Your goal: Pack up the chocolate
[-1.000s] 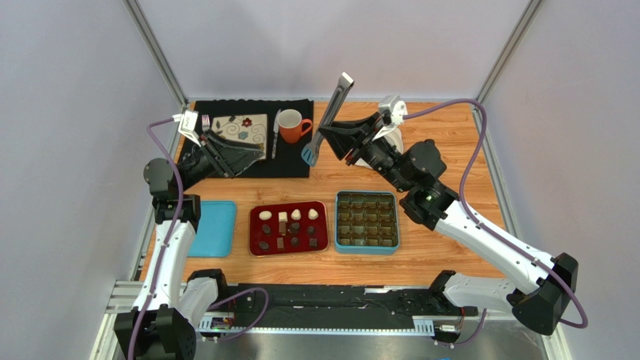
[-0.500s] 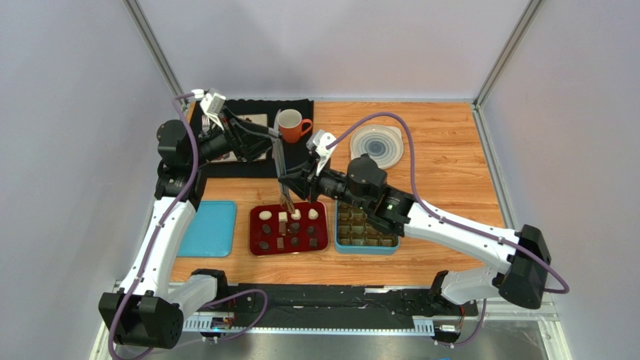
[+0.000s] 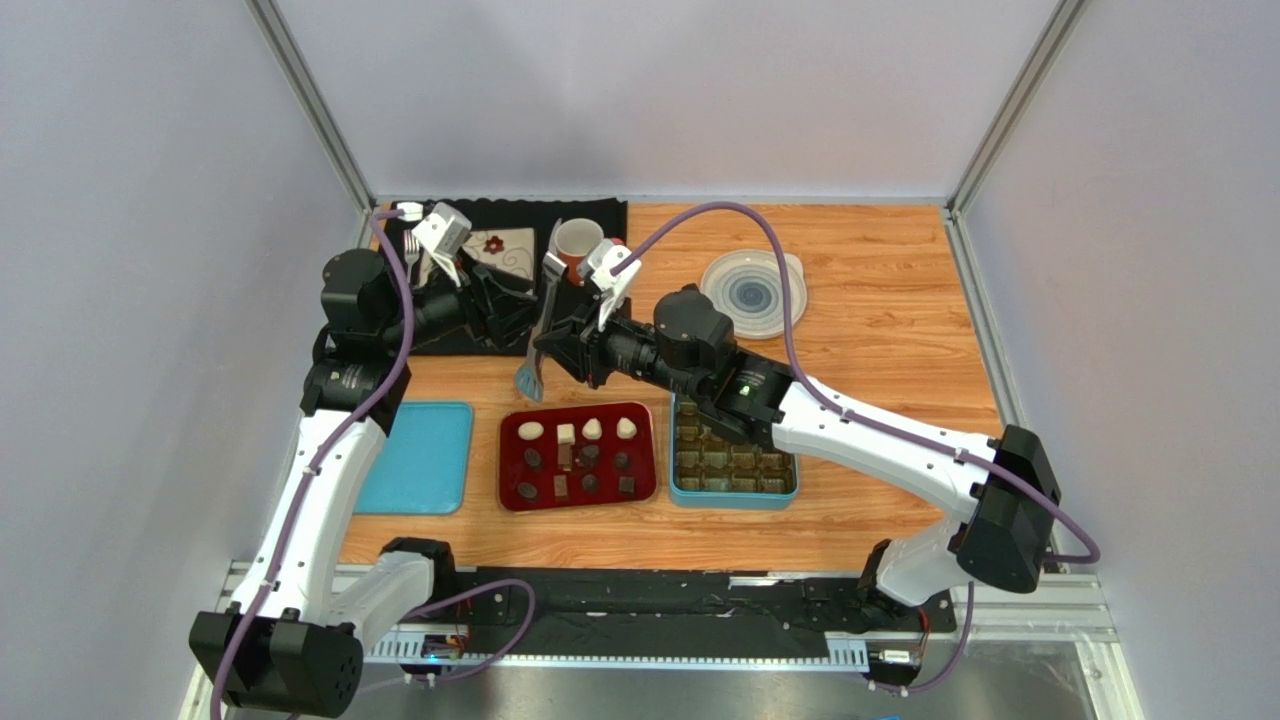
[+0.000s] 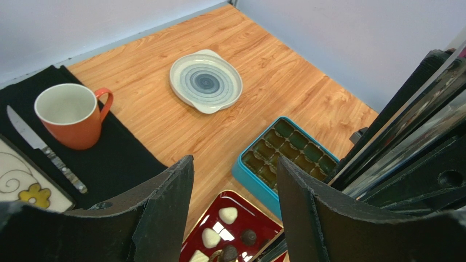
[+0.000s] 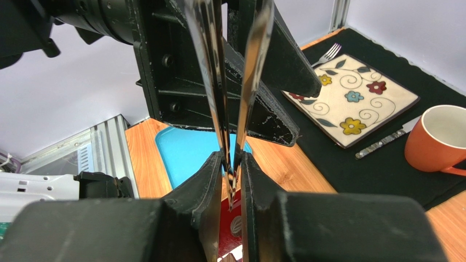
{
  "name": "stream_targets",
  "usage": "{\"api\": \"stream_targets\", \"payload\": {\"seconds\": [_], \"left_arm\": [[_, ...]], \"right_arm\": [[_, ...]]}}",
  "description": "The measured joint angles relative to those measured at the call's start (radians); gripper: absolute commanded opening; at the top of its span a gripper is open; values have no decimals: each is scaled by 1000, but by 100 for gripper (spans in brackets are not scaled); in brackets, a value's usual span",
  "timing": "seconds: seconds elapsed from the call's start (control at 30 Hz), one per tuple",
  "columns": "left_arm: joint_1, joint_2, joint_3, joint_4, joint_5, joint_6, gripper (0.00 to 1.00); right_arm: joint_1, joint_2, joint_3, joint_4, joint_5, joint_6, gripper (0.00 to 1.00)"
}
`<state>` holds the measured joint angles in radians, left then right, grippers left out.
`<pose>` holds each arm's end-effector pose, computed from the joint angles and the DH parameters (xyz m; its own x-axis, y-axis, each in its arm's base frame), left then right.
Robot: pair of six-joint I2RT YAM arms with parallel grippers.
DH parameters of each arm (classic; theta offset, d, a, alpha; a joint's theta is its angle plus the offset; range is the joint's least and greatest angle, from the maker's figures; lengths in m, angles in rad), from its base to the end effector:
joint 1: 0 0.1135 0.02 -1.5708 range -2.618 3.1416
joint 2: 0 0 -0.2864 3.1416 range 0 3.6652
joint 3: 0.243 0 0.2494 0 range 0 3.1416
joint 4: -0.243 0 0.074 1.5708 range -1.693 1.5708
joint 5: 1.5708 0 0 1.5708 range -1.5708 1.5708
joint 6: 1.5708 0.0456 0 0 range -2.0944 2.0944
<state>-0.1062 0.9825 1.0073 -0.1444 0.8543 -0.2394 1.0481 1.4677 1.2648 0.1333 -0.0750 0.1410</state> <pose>0.2000 -0.0559 0.4053 -0.3083 -0.1237 -0.9432 0.7628 0.5603 -0.3228 0.1762 0.3127 0.4001 -0.1610 0.0012 -0.9869 -0.8875 0.4372 0.1454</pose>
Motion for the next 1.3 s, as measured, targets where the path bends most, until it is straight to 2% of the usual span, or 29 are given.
{"api": "stream_targets", "payload": {"seconds": [0.23,0.47,0.7,0.83,0.93,1.0,1.17,1.3], "left_arm": [[0,0,0,-25,-33,46,65],[-4,-9,-3,-27,-60,66,65],[-6,-15,-12,-11,-68,55,65],[-6,-16,-11,17,-68,35,64],[-14,-16,-11,18,-60,21,64],[-14,-16,-11,25,-60,10,64],[-15,-18,-11,30,-54,-5,63],[-18,-20,2,16,-54,0,65]], "right_arm": [[0,39,35,-30,6,3,16],[0,80,72,-70,18,6,22],[11,87,70,-46,87,34,22],[16,94,66,8,120,53,32],[16,105,66,50,132,60,33],[15,110,66,58,138,63,31],[15,117,66,66,143,70,13],[13,117,66,69,146,74,8]]}}
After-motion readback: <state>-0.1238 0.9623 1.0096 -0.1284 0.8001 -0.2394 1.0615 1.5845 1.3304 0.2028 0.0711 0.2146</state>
